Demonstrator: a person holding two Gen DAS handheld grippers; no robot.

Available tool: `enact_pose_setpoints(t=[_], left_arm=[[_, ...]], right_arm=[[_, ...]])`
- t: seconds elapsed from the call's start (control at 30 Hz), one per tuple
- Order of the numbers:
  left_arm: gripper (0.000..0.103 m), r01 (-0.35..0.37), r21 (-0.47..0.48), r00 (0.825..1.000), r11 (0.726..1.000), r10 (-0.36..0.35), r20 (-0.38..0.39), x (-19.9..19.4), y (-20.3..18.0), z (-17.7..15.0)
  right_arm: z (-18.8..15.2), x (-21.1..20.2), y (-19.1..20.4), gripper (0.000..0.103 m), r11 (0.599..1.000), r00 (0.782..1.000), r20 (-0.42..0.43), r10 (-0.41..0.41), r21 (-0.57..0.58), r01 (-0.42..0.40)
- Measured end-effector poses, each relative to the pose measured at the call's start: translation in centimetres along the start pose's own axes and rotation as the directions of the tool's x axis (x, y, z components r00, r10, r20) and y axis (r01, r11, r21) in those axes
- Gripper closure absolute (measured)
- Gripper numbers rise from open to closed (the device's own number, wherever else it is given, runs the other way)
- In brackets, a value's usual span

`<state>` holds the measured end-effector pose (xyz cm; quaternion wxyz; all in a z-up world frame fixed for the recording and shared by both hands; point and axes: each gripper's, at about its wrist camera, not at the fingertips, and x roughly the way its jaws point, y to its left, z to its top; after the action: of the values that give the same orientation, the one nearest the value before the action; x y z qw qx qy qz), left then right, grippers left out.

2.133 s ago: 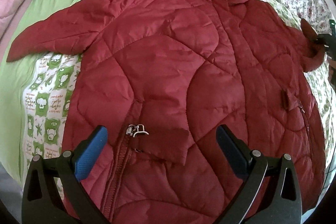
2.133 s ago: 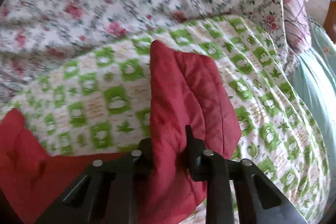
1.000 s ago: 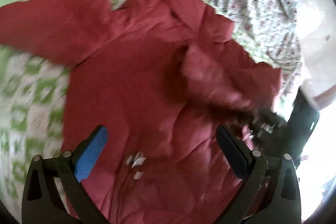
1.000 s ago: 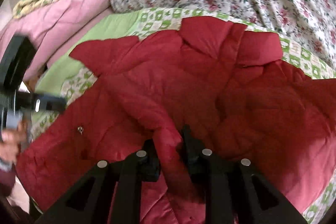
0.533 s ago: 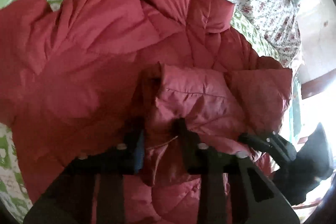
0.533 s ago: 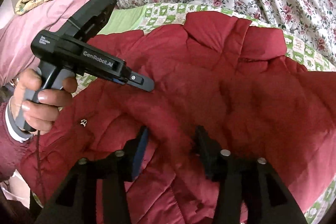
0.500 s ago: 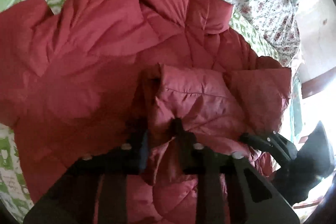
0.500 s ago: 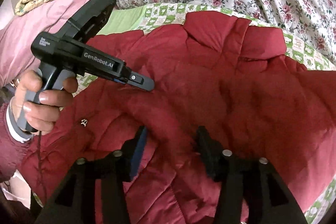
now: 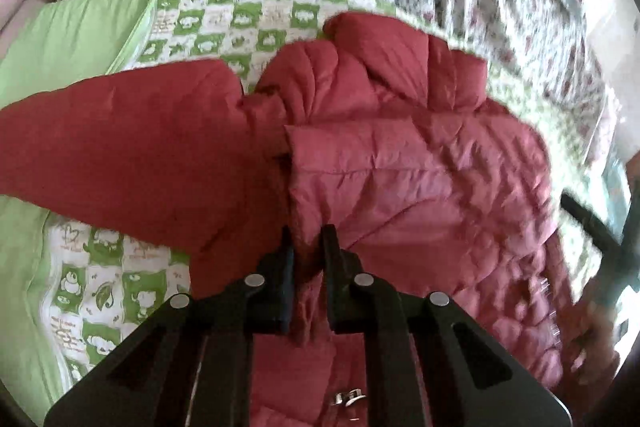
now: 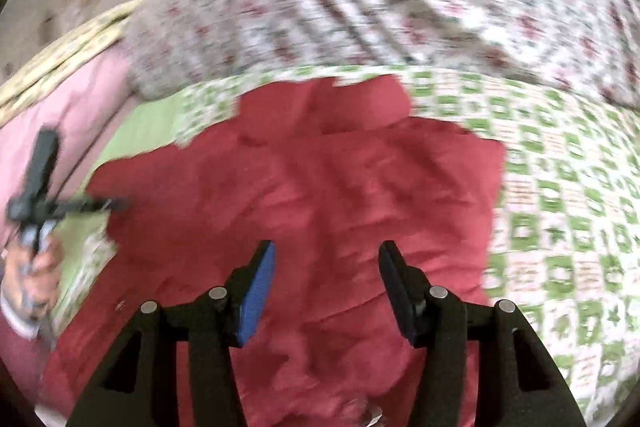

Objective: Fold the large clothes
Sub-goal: 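Fold the held sleeve across the coat body with the right tool and release, then grasp the other coat sleeve with the left tool and lift it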

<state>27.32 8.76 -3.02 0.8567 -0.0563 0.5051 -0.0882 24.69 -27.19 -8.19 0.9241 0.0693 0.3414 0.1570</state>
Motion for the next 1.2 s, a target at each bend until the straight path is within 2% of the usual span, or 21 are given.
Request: enact_pose_setpoints(t=[0.1,0.17,0.23,0.3,0.33,0.4,0.47,0.57,0.7,0.8,0.93,1.07,1.13,1.2], left_arm=[[0.091,-0.043,0.020,0.999,0.999,0.043,0.001,0.9,-0.9,-0.5],[0.086,-0.053,0.010,0.999,0.999,0.053,0.010,0.3,-0.5,-0.7],[0.086,-0.046,-0.025,0.998,0.999,0.048,0.047,-0.9,0.0,-0.5],[0.086,-0.053,-0.053,0.992,0.997,0.059,0.111,-3.0,0.1,-0.4],[0.086,-0.038,-0.054,0.990,0.998,0.045,0.135,-3.7,-0.1,-0.3],[0.086,0.069,-0.030,0.985,0.997,-0.064,0.159,-4.7,-1.4,0.0],[0.086,0.121,-0.002,0.983,0.993,-0.119,0.142,-4.2,-2.9,0.3],[0.086,0.063,0.039,0.993,0.997,-0.067,0.094,-1.4,-4.7,0.2],[0.086,0.003,0.029,1.000,1.000,-0.003,-0.008,3.9,-3.8,-0.5],[0.086,0.029,0.009,1.000,1.000,-0.029,-0.006,4.4,-3.2,-0.8],[0.086,-0.004,0.030,1.000,1.000,0.004,-0.004,4.5,-3.7,-1.2],[0.086,-0.010,0.040,1.000,0.999,0.010,-0.001,4.0,-3.9,-1.5],[0.086,0.010,0.035,1.000,0.999,-0.010,0.003,3.5,-3.4,-1.6],[0.086,0.058,0.017,0.998,0.998,-0.058,-0.009,3.7,-2.4,-1.7]], right_arm=[[0.7,2.5,-1.4,0.047,0.997,0.996,-0.048,-0.075,0.014,0.076],[0.5,4.3,-2.5,0.048,0.992,0.987,-0.100,-0.124,0.020,0.126],[-0.1,5.6,-3.8,0.048,0.989,0.980,-0.149,-0.135,0.042,0.143],[-0.5,6.0,-4.4,0.047,0.987,0.979,-0.154,-0.138,0.059,0.148],[-0.6,6.0,-4.5,0.047,0.986,0.978,-0.152,-0.142,0.060,0.153],[-0.7,6.0,-4.4,0.047,0.986,0.977,-0.150,-0.149,0.059,0.159],[-0.5,6.2,-4.2,0.047,0.984,0.975,-0.153,-0.160,0.049,0.169],[-0.5,6.3,-4.3,0.046,0.984,0.975,-0.154,-0.160,0.049,0.169],[-0.2,6.0,-4.0,0.046,0.984,0.976,-0.154,-0.157,0.064,0.168],[0.1,4.0,-2.7,0.044,0.986,0.983,-0.121,-0.139,0.072,0.148],[1.0,2.1,1.0,0.043,0.996,0.995,-0.051,-0.089,0.009,0.089],[1.0,5.0,4.1,0.042,0.992,0.987,-0.123,-0.102,-0.090,0.091],[0.2,7.4,4.1,0.041,0.985,0.971,-0.191,-0.142,-0.119,0.121],[-0.8,8.9,3.3,0.041,0.984,0.962,-0.223,-0.159,-0.118,0.135]])
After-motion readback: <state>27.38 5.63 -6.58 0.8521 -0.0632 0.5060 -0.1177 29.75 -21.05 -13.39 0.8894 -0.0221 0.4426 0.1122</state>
